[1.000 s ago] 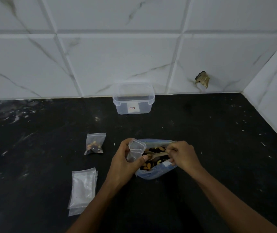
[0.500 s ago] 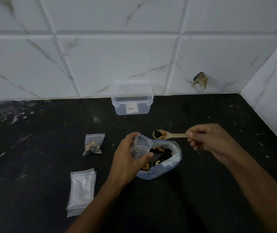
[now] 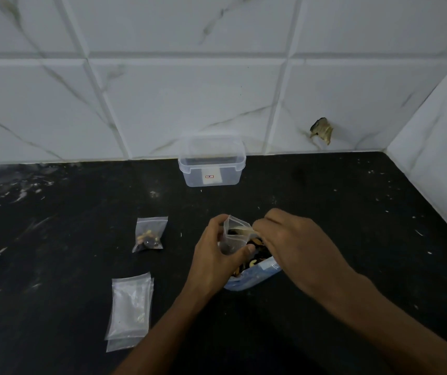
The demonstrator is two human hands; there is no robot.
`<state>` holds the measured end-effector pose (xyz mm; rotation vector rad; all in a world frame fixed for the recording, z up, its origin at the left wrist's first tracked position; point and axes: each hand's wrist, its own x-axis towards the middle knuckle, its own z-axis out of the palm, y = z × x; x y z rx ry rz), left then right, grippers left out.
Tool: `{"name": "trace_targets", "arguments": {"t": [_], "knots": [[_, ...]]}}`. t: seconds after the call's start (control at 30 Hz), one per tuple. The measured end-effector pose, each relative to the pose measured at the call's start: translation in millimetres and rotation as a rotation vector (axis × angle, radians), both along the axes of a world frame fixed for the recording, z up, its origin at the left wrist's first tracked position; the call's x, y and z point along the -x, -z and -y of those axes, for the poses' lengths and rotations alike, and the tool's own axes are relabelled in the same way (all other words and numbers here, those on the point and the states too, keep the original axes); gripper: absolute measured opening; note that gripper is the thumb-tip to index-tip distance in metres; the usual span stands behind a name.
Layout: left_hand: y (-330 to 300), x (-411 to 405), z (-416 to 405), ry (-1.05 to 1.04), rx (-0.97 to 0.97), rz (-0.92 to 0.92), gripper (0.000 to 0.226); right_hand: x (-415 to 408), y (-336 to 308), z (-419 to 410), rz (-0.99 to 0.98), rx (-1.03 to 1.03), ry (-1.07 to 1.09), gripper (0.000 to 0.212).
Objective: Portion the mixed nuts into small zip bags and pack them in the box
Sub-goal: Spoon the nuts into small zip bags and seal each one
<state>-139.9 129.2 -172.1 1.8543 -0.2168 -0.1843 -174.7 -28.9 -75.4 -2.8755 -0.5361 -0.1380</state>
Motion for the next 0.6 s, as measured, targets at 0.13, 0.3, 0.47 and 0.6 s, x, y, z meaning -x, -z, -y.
{"name": "trace_targets", "arguments": {"t": [0.13,0.3,0.47,0.6], "knots": [[-5,1,-4,-0.014,0.053,-0.029,0.053,2,-11,8,0.083,-0.131,0.055,0.014],[-5,1,-19,-0.053,0.084,-0.07,0.05,-5,-19,37,-0.019,-0.344,0.387,0.012],[-3,8,-27,-0.059,0.08,-0.073,0.05,0,33,34,-0.164,0.024,0.373,0.006],[-1,10,-25,-0.059,0.096,-0.086,0.047,2,56,19,-0.188,0.111,0.282,0.036]]}}
